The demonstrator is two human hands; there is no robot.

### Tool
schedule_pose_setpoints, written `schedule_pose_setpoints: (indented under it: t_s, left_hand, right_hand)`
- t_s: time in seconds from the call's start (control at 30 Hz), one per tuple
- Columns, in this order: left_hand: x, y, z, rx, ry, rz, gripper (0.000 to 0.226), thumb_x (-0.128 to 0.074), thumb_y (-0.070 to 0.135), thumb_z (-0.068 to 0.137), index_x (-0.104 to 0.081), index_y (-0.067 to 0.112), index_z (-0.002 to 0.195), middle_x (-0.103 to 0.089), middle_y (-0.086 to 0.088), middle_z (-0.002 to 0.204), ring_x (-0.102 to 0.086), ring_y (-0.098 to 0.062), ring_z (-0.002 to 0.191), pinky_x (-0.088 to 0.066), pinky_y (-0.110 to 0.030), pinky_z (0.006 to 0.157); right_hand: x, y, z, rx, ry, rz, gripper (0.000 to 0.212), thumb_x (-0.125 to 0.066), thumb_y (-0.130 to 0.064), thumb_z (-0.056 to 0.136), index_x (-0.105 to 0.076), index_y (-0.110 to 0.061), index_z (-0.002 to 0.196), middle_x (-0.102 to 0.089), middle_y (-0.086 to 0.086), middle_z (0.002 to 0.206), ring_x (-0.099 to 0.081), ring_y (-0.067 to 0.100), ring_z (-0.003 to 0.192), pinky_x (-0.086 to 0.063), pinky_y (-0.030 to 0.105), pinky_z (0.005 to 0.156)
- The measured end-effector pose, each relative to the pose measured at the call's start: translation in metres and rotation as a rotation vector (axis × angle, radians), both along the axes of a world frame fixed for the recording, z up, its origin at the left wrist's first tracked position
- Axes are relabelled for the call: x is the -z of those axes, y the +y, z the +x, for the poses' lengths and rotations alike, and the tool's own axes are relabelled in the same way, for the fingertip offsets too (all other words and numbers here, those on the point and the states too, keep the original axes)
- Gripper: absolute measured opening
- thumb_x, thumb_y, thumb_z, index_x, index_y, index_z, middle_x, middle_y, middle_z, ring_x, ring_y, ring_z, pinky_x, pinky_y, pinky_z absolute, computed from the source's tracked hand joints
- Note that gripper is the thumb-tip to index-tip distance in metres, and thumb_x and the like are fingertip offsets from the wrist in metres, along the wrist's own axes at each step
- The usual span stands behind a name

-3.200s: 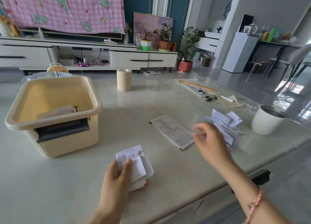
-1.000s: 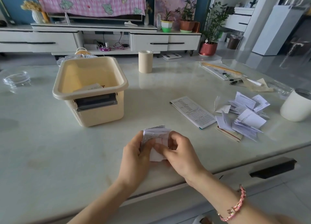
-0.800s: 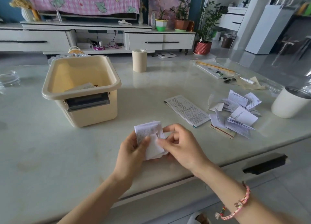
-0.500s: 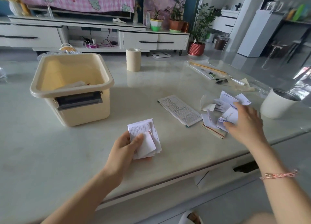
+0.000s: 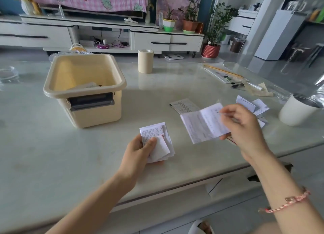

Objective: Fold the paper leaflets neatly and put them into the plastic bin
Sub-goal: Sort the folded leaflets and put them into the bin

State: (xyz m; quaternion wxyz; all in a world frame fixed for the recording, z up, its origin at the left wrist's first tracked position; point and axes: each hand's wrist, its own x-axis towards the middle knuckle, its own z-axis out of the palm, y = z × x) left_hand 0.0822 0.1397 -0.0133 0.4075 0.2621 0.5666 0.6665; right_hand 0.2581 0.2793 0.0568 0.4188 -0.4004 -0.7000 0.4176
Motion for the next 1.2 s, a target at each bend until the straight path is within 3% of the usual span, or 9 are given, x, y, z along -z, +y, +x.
schedule_pose_setpoints:
  t_s: [0.2, 0.3, 0.43, 0.67, 0.83, 0.9, 1.0, 1.07, 1.2]
  left_hand:
    - [-0.003, -0.004, 0.002, -0.025, 0.017, 0.015, 0.025, -0.048, 0.007, 0.095, -0.051, 0.010, 0.120, -0.068, -0.016, 0.104, -0.069, -0.029, 0.086, -0.058, -0.032, 0.060]
    - [-0.002, -0.006, 0.004, -0.093, 0.134, 0.031, 0.052, -0.053, -0.006, 0.090, -0.032, 0.034, 0.116, -0.066, -0.008, 0.084, -0.067, -0.013, 0.060, -0.053, -0.023, 0.050]
    - [-0.001, -0.006, 0.007, -0.105, 0.236, 0.090, 0.037, -0.047, -0.010, 0.091, -0.046, 0.026, 0.100, -0.062, -0.010, 0.088, -0.065, -0.007, 0.063, -0.055, -0.025, 0.051]
    - [0.007, -0.005, 0.006, -0.094, 0.305, 0.049, 0.034, -0.045, -0.005, 0.087, -0.057, 0.025, 0.097, -0.067, -0.001, 0.084, -0.066, -0.013, 0.076, -0.056, -0.029, 0.064]
    - [0.007, -0.005, 0.005, -0.138, 0.458, -0.038, 0.029, -0.063, 0.010, 0.086, -0.049, 0.035, 0.090, -0.060, 0.007, 0.083, -0.055, -0.003, 0.065, -0.043, -0.009, 0.057]
    - [0.006, -0.004, 0.004, -0.145, 0.396, -0.033, 0.025, -0.066, 0.016, 0.085, -0.050, 0.034, 0.090, -0.061, 0.000, 0.087, -0.060, -0.013, 0.069, -0.049, -0.015, 0.057]
    - [0.003, -0.004, 0.006, -0.130, 0.309, -0.032, 0.026, -0.069, 0.014, 0.082, -0.052, 0.031, 0.091, -0.062, -0.012, 0.087, -0.061, -0.020, 0.062, -0.052, -0.026, 0.051]
    - [0.001, -0.005, 0.009, -0.118, 0.279, -0.025, 0.026, -0.069, 0.011, 0.082, -0.053, 0.029, 0.090, -0.061, -0.012, 0.081, -0.058, -0.018, 0.053, -0.052, -0.031, 0.046]
    - [-0.001, -0.006, 0.011, -0.115, 0.293, -0.029, 0.023, -0.071, 0.010, 0.080, -0.054, 0.024, 0.088, -0.062, -0.008, 0.074, -0.057, -0.015, 0.049, -0.052, -0.032, 0.044]
  right_hand:
    - [0.004, -0.038, -0.048, -0.185, -0.021, -0.207, 0.020, -0.052, -0.009, 0.092, -0.070, -0.009, 0.084, -0.065, 0.008, 0.096, -0.057, 0.019, 0.078, -0.050, 0.022, 0.049]
    - [0.012, -0.051, -0.062, -0.310, -0.241, -0.150, 0.060, -0.052, -0.056, 0.087, -0.069, 0.002, 0.090, -0.069, 0.012, 0.095, -0.059, 0.029, 0.088, -0.054, 0.037, 0.080]
    - [0.020, -0.065, -0.072, -0.374, -0.514, 0.016, 0.091, -0.046, -0.089, 0.051, -0.063, -0.020, 0.107, -0.055, -0.004, 0.109, -0.054, 0.007, 0.101, -0.043, 0.026, 0.090]
    - [0.019, -0.077, -0.072, -0.360, -0.583, -0.035, 0.104, -0.046, -0.084, 0.045, -0.053, -0.019, 0.126, -0.041, -0.009, 0.119, -0.051, 0.006, 0.110, -0.042, 0.029, 0.098]
    - [0.030, -0.078, -0.070, -0.247, -0.565, 0.242, 0.015, -0.055, -0.031, 0.087, -0.054, -0.021, 0.075, -0.044, -0.007, 0.082, -0.048, 0.012, 0.069, -0.041, 0.032, 0.066]
    - [0.032, -0.066, -0.070, -0.160, -0.466, 0.275, 0.034, -0.051, -0.010, 0.087, -0.037, -0.020, 0.057, -0.036, -0.006, 0.062, -0.033, 0.010, 0.054, -0.029, 0.030, 0.053]
    - [0.030, -0.046, -0.068, -0.107, -0.223, 0.115, 0.015, -0.053, -0.001, 0.086, -0.059, -0.013, 0.093, -0.062, 0.003, 0.079, -0.054, 0.016, 0.069, -0.044, 0.030, 0.066]
    - [0.030, -0.040, -0.068, -0.142, -0.029, -0.107, 0.034, -0.055, -0.001, 0.087, -0.051, -0.019, 0.116, -0.068, 0.003, 0.094, -0.062, 0.015, 0.079, -0.049, 0.028, 0.072]
    - [0.027, -0.042, -0.075, -0.179, 0.145, -0.317, 0.017, -0.051, -0.003, 0.092, -0.061, -0.017, 0.095, -0.069, 0.000, 0.093, -0.063, 0.012, 0.083, -0.051, 0.022, 0.069]
